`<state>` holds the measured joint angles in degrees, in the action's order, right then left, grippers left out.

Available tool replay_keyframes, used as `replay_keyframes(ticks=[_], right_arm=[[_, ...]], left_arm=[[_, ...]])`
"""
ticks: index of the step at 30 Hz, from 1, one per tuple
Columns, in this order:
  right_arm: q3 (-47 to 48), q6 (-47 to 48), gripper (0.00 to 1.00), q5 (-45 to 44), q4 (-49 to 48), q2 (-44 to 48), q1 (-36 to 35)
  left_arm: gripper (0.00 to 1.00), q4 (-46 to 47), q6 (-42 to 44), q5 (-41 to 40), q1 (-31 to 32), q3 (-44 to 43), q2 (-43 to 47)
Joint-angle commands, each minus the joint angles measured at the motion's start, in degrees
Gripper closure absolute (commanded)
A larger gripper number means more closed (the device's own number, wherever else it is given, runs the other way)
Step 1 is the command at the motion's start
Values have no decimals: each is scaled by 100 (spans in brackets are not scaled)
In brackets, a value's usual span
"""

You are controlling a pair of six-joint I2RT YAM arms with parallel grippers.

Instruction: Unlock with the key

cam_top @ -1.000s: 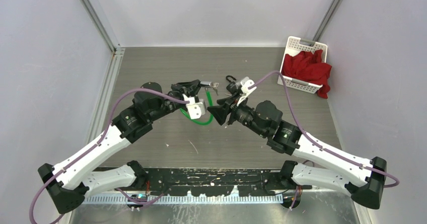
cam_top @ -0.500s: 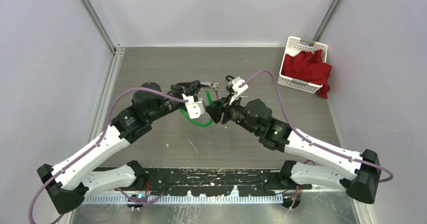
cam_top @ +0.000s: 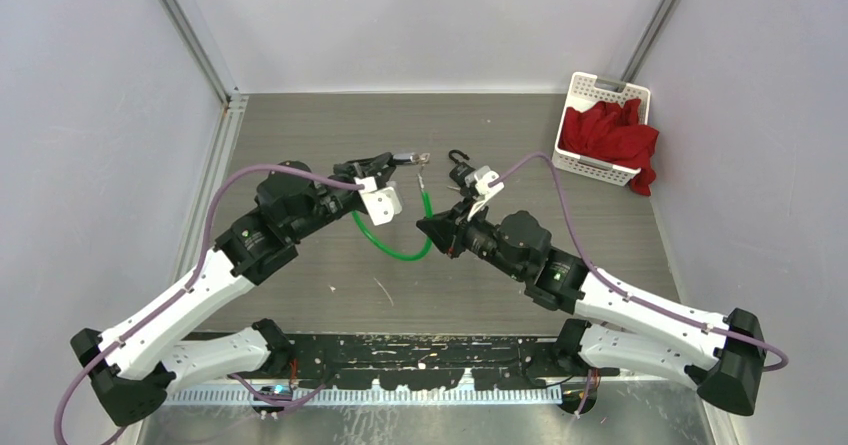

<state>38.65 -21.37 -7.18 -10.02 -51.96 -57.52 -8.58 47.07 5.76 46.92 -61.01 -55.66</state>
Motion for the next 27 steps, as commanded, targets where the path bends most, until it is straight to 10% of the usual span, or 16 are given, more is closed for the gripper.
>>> replay_keyframes(ticks=[1,8,16,27], right_arm=[[499,222,99,-153,162,154,-1],[392,-348,83,-360,727,-35,-3],[-86,-1176,85,-244,1043,-193,45],[-327,-1718,45,-306,1935,-49,710]], left_arm=[[100,425,-354,662,41,-163,301],[100,1061,84,16,27,-54,273],[100,-796,112,-503,-94,78,-136],[100,-2165,-286,-431,-525,-47,-1493]])
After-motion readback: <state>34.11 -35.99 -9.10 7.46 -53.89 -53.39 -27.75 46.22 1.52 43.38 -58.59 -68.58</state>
